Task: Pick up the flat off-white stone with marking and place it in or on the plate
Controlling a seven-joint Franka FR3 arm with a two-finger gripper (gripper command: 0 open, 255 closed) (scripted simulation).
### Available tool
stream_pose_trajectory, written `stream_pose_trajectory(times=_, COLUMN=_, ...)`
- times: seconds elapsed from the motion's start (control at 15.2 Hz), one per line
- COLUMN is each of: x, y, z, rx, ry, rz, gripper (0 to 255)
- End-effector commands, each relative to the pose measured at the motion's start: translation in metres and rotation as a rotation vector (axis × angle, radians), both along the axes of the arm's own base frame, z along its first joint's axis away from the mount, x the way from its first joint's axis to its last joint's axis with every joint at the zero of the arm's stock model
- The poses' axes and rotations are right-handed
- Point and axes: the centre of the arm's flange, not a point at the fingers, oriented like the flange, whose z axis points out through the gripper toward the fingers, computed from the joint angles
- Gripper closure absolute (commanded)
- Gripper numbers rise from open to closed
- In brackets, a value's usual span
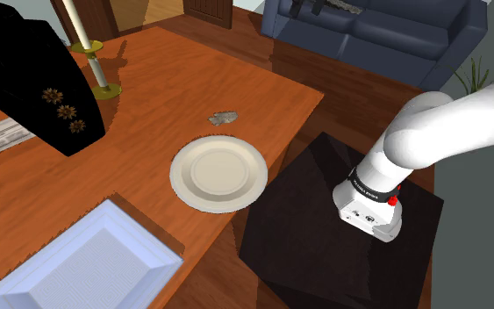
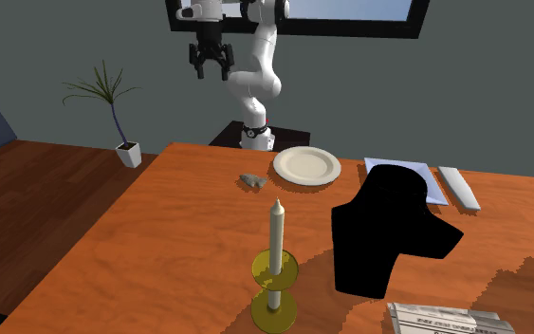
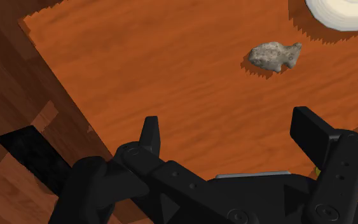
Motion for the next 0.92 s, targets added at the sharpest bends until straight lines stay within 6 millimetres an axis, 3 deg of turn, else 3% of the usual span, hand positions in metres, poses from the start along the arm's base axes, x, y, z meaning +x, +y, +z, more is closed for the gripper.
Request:
stream_pose_trajectory(times=0.0, x=0.0, y=0.0, z=0.0, rx=0.0, ry=0.0, rz=0.0, gripper=0)
stream_pose_trajectory(times=0.4, x=0.063, y=0.024, z=-0.054, rx=-0.009, ry=0.074, rz=0.244, gripper=0)
stream_pose_trajectory(times=0.86, x=0.12, y=0.069, z=-0.123, rx=-0.019, ry=0.161, rz=0.53, gripper=0)
